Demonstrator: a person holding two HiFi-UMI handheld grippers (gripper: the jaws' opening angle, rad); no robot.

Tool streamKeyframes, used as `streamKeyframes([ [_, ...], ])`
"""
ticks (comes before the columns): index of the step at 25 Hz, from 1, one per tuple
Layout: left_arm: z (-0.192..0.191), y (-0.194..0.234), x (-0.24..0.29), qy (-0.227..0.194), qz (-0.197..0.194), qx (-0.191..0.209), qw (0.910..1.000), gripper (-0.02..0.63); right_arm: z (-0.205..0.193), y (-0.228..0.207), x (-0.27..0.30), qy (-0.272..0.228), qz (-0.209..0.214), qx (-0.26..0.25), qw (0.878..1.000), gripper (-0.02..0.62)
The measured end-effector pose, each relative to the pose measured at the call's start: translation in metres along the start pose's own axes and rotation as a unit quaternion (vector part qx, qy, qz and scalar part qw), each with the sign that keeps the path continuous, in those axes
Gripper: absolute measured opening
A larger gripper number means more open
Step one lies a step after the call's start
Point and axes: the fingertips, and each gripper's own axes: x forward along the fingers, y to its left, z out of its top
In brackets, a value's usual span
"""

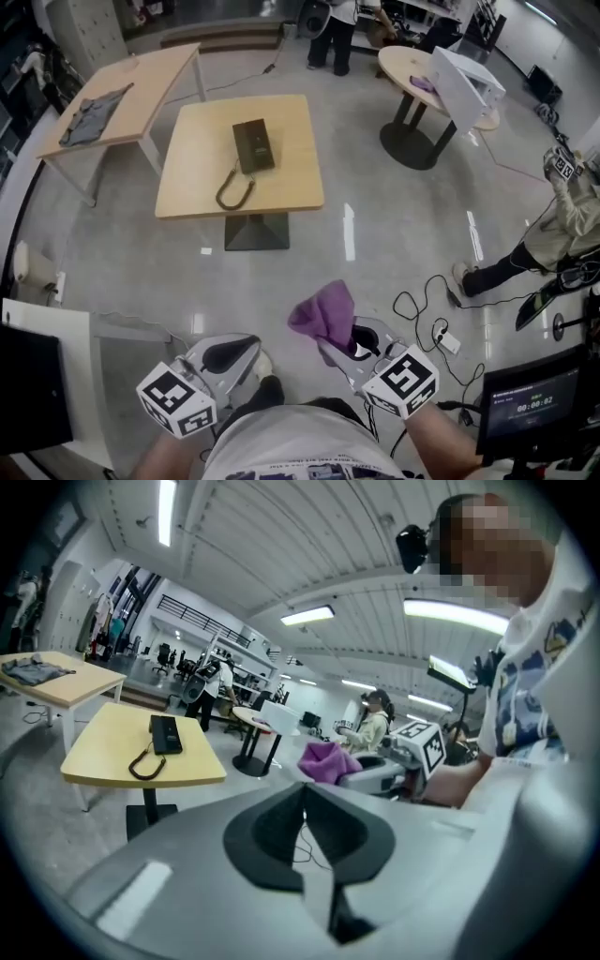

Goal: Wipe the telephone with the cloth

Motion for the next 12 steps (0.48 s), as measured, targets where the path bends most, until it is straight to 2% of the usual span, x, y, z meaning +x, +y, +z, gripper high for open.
streamKeyframes([
  [6, 0.016, 0.061, -0.009, 0.001, -0.01, -0.001, 1.0, 0.005, 0.03, -0.016, 0.052, 0.0, -0.018, 0.005, 1.0, 0.115],
  [12, 0.028, 0.107, 0.001, -0.003, -0.009, -0.021, 0.9997, 0.005, 0.051, -0.043, 0.09, 0.007, -0.017, 0.007, 1.0, 0.115],
])
